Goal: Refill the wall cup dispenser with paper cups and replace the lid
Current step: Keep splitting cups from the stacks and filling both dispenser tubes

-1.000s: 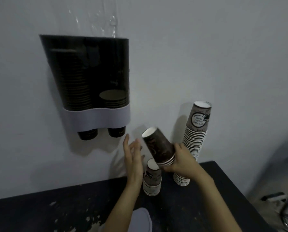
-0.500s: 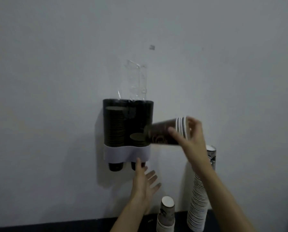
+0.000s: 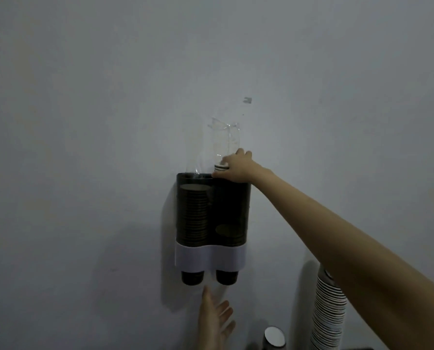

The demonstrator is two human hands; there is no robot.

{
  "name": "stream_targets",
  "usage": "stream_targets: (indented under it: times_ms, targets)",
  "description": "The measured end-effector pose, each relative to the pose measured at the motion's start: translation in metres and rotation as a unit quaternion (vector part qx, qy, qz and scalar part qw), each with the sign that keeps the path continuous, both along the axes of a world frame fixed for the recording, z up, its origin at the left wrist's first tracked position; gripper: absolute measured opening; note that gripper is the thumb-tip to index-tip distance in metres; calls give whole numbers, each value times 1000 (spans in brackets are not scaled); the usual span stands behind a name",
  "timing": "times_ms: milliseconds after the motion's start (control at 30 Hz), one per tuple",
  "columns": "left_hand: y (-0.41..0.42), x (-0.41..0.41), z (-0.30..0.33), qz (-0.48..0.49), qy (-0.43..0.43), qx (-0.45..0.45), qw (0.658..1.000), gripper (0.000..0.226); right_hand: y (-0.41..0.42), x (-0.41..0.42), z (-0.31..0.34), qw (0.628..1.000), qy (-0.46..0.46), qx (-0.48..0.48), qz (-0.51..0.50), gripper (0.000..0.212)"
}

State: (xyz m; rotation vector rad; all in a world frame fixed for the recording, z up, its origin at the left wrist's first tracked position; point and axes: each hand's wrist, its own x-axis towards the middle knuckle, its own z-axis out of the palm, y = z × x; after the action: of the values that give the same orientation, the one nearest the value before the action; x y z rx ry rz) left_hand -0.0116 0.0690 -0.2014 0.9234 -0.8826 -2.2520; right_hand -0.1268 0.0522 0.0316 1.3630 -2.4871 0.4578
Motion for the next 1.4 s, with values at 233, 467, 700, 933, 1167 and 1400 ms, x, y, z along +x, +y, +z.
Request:
stream_targets:
  times_ms: [233, 467, 700, 933, 1167, 1400]
  targets:
    - [2, -1, -8, -9, -2, -19, 1000, 62, 5, -13, -23, 997, -64, 39, 27, 56]
    - [8, -7, -10, -15, -7, -27, 999, 62, 10, -12, -24, 995, -67, 55, 45, 58]
    - [13, -8, -12, -17, -8, -21, 1000, 61, 13, -8, -24, 994, -66, 48, 67, 57]
    - [17, -10, -12, -18, -21, -16, 999, 62, 12, -1, -11, 986, -105, 110, 61, 70]
    - [13, -10, -17, -13, -29, -9, 999, 61, -1, 1, -2, 978, -141, 152, 28, 70]
    - [11, -16, -18, -22, -44, 8, 999, 65, -9, -7, 16, 976, -180, 114, 47, 24]
